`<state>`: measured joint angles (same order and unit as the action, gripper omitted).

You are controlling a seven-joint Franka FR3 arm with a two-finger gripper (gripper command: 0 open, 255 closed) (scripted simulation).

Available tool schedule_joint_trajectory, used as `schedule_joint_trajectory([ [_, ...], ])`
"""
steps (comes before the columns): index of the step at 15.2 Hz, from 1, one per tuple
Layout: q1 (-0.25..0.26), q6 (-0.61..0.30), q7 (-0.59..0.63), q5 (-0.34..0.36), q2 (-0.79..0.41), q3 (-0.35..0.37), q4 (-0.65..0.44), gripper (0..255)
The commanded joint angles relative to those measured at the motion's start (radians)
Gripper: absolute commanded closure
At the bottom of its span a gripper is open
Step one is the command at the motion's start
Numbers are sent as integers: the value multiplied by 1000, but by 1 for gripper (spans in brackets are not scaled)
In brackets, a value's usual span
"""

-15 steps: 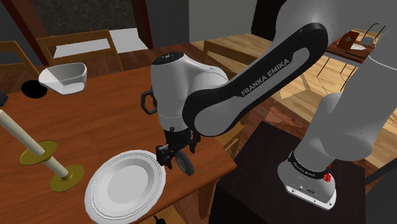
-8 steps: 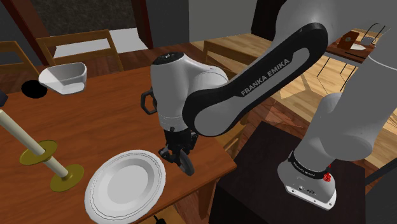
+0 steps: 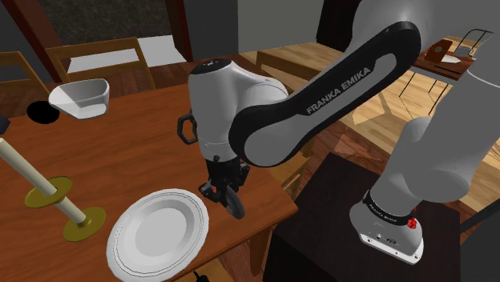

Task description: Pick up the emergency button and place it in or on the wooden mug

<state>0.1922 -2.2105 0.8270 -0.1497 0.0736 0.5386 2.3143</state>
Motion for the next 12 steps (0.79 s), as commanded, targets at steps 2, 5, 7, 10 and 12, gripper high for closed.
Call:
schedule_joint_trajectory([
  [2,0,39,-6,-10,23,-4,-18,255],
  [5,-1,82,-11,-18,46,-8,-39,255],
  [7,-1,110,-14,-23,60,-11,-54,255],
  [10,-1,152,-17,-29,79,-16,-79,255],
  [12,-2,180,-19,-32,91,-19,-96,255],
])
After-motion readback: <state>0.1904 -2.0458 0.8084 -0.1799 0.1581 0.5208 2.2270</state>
